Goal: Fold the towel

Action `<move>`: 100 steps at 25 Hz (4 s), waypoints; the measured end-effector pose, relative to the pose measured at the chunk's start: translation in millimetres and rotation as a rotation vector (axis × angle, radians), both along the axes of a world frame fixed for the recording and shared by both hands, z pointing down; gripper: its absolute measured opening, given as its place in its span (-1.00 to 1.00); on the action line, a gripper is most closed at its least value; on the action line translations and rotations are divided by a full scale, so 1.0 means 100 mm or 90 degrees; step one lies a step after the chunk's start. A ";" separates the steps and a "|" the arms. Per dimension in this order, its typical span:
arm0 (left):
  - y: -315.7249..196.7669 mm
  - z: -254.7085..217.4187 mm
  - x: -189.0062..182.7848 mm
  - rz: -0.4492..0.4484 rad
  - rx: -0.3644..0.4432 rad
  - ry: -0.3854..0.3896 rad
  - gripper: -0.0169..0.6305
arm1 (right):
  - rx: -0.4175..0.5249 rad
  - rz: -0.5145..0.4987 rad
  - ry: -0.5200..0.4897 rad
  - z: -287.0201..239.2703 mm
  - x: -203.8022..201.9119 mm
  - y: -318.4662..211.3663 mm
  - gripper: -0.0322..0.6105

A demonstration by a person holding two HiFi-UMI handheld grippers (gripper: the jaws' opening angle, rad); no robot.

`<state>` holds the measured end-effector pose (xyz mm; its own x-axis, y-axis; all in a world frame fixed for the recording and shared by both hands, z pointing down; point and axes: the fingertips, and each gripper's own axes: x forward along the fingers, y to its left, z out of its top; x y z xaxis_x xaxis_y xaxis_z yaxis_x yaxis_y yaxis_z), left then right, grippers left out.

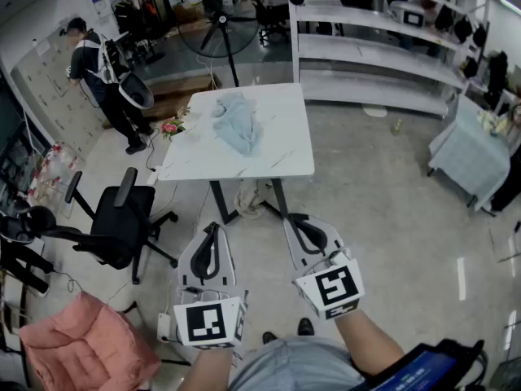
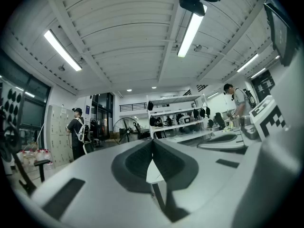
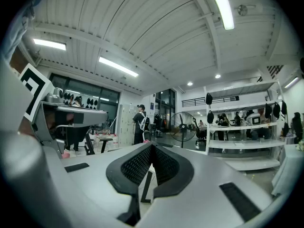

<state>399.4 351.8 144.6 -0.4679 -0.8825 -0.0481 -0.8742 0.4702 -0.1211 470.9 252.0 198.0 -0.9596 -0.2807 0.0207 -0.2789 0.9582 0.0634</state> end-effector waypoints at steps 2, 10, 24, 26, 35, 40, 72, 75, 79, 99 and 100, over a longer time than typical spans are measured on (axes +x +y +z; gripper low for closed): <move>-0.01 -0.01 -0.01 0.000 -0.001 -0.001 -0.92 | 0.001 0.000 -0.002 -0.01 -0.01 -0.01 -0.87; -0.04 0.06 0.04 0.002 -0.014 0.000 -0.92 | -0.038 -0.004 -0.038 -0.01 0.07 -0.05 -0.73; -0.38 0.44 -0.11 -0.034 -0.057 0.042 -0.92 | -0.038 -0.053 0.001 0.31 -0.20 -0.45 -0.47; -0.42 0.51 -0.27 -0.041 -0.056 0.054 -0.92 | -0.039 -0.059 0.011 0.37 -0.34 -0.51 -0.44; -0.72 0.79 -1.32 -0.048 -0.064 0.093 -0.92 | -0.063 -0.071 0.060 0.70 -1.34 -0.82 -0.42; -0.93 0.81 -1.93 -0.031 -0.066 0.099 -0.92 | -0.081 -0.064 0.079 0.77 -1.93 -1.00 -0.44; -2.15 0.97 -3.56 0.062 -0.096 0.068 -0.92 | -0.075 0.013 0.073 0.86 -3.46 -2.15 -0.52; -2.40 1.07 -3.76 0.054 -0.111 0.078 -0.92 | -0.082 0.001 0.085 0.96 -3.69 -2.40 -0.52; -2.66 1.18 -4.00 0.033 -0.132 0.091 -0.92 | -0.104 -0.022 0.104 1.12 -3.99 -2.68 -0.52; -3.40 1.90 -5.07 -0.071 -0.216 0.163 -0.92 | -0.209 -0.163 0.287 2.43 -5.25 -3.25 -0.46; -3.41 1.95 -5.11 -0.075 -0.218 0.168 -0.92 | -0.213 -0.166 0.305 2.53 -5.26 -3.24 -0.46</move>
<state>-111.3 11.0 339.7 -0.5233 -0.7666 0.3722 -0.8389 0.5402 -0.0668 -54.7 -72.2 451.1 -0.8581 0.0564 0.5104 -0.0495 0.9802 -0.1916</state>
